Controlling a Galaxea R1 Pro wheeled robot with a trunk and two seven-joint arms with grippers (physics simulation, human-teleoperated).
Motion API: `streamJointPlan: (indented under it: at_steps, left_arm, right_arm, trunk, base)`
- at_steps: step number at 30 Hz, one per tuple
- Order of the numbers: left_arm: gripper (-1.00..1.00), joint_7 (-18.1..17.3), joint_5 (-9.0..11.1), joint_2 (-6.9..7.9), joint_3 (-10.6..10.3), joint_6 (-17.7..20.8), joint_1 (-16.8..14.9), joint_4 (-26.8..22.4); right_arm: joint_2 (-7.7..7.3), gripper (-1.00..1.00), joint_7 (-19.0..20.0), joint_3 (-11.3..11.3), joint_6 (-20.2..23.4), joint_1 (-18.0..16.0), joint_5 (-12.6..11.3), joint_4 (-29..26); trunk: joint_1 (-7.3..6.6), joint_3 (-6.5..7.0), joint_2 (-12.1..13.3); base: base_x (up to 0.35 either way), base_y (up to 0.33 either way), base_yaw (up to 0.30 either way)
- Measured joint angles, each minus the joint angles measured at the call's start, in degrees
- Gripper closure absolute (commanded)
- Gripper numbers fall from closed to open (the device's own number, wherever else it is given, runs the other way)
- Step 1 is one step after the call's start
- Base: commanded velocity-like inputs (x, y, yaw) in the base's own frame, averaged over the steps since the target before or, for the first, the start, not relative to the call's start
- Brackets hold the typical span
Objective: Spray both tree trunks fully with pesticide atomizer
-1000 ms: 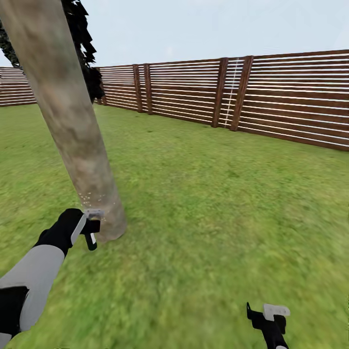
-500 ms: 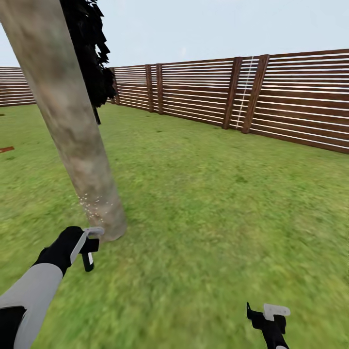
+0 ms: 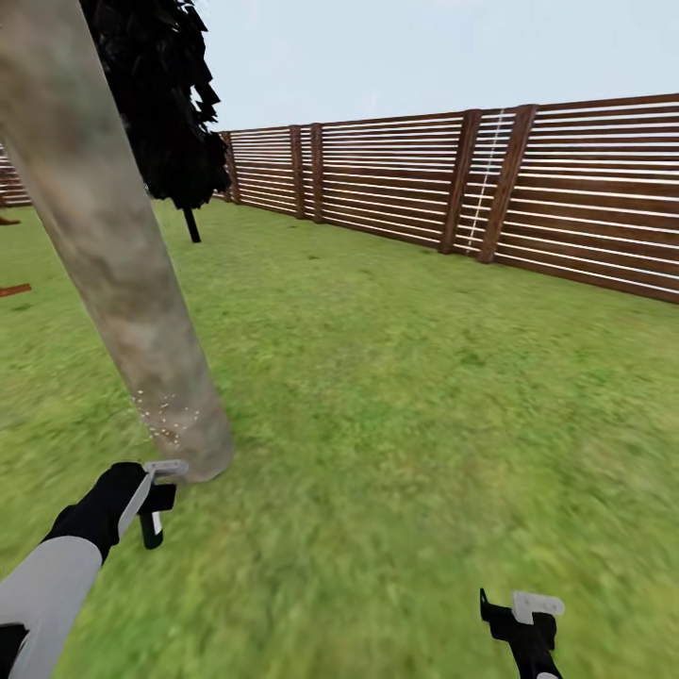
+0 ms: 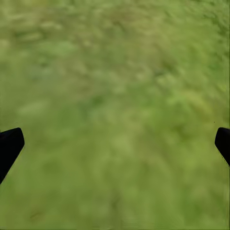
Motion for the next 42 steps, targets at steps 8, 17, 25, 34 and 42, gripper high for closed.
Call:
streamJointPlan:
  at_steps: [8, 17, 25, 34, 42]
  left_arm:
    - [1.00, 0.1, -0.1, -0.62, 0.1, -0.3, 0.4, 0.0]
    - [1.00, 0.1, 0.0, -1.31, -0.2, -0.5, 0.4, 0.0]
    - [1.00, 0.8, 0.0, -1.21, -0.1, -0.4, 0.5, 0.0]
    - [1.00, 2.2, 0.1, 1.12, 0.2, -2.1, 2.3, 2.4]
    - [1.00, 2.8, 0.1, 2.18, 0.8, -4.3, 3.1, 4.8]
  right_arm:
    - [-0.01, -1.00, 0.0, 0.0, 0.0, 0.0, 0.0, 0.0]
    - [-0.01, -1.00, 0.0, 0.0, 0.0, 0.0, 0.0, 0.0]
    - [0.00, -1.00, 0.0, 0.0, 0.0, 0.0, 0.0, 0.1]
    - [-0.01, -1.00, 0.0, 0.0, 0.0, 0.0, 0.0, 0.0]
    - [0.00, -1.00, 0.0, 0.0, 0.0, 0.0, 0.0, 0.0]
  trunk:
    - [0.00, 0.00, 0.0]
    - [0.02, 0.00, 0.0]
    - [0.01, 0.00, 0.0]
    - [0.00, 0.00, 0.0]
    - [0.03, 0.00, 0.0]
  base:
    - [0.236, -0.190, 0.115]
    - [0.112, -0.237, 0.021]
    - [0.079, -0.265, 0.251]
    - [0.237, -0.193, 0.033]
    - [0.109, -0.071, 0.267]
